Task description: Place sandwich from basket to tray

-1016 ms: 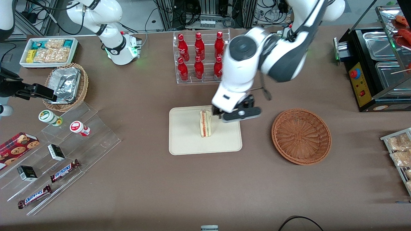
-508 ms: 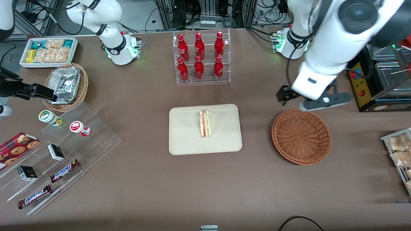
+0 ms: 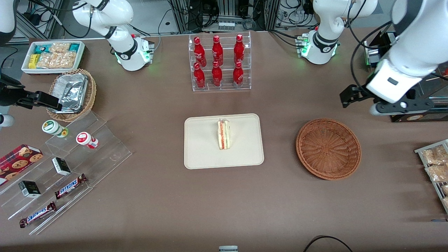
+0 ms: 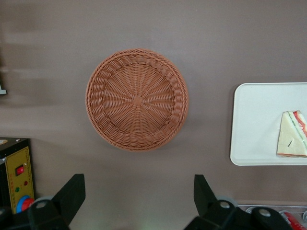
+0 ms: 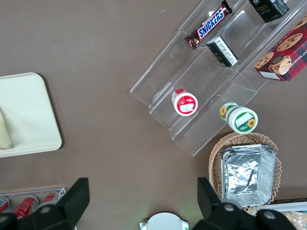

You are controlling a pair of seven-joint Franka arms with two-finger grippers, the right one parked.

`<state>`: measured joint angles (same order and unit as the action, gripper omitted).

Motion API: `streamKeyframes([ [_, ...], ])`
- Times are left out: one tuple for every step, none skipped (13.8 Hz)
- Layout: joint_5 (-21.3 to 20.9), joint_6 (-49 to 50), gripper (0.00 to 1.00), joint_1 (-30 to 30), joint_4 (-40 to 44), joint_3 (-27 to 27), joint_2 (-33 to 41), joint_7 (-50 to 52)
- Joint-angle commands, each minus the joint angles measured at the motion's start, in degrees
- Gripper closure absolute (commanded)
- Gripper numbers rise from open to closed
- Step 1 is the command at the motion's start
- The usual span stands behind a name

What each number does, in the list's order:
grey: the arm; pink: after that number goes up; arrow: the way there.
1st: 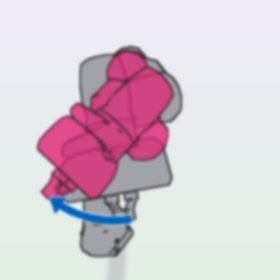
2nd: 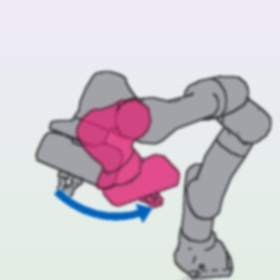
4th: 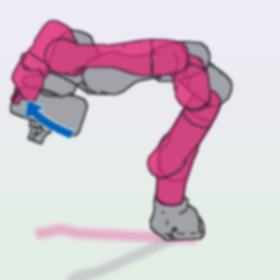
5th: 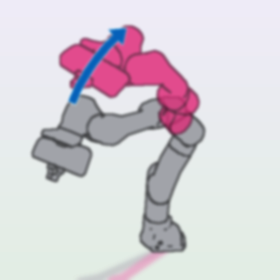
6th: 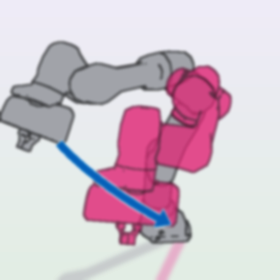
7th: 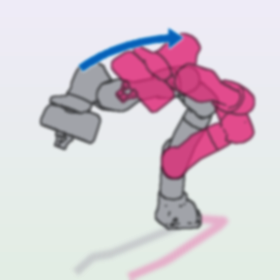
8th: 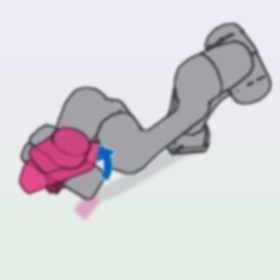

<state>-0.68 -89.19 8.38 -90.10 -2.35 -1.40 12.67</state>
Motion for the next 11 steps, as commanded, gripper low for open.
streamKeyframes([
  [1.0,0.2,0.01,-1.6,0.2,-0.6,0.9,-2.3],
  [0.9,0.1,0.01,-1.8,0.8,-0.5,0.4,-2.7],
  [0.2,0.0,0.01,-1.9,1.3,-0.5,0.1,-3.6],
  [0.5,0.2,0.01,-2.0,2.3,-0.5,-0.8,-4.1],
  [0.2,0.6,0.01,-2.1,2.9,-0.5,-1.1,-4.1],
  [-0.1,0.6,0.01,-2.1,2.6,-0.5,-1.1,-4.2],
  [0.2,0.6,0.00,-3.1,2.7,-0.5,-1.1,-4.5],
  [0.8,0.3,0.00,-5.5,2.8,-0.9,-1.1,-6.1],
  [0.8,0.1,0.00,-5.9,2.9,-0.9,-0.9,-9.1],
  [0.6,0.2,0.00,-6.2,2.9,-0.9,-0.6,-10.9],
  [0.5,0.6,0.00,-6.4,2.8,-0.8,-0.4,-11.0],
])
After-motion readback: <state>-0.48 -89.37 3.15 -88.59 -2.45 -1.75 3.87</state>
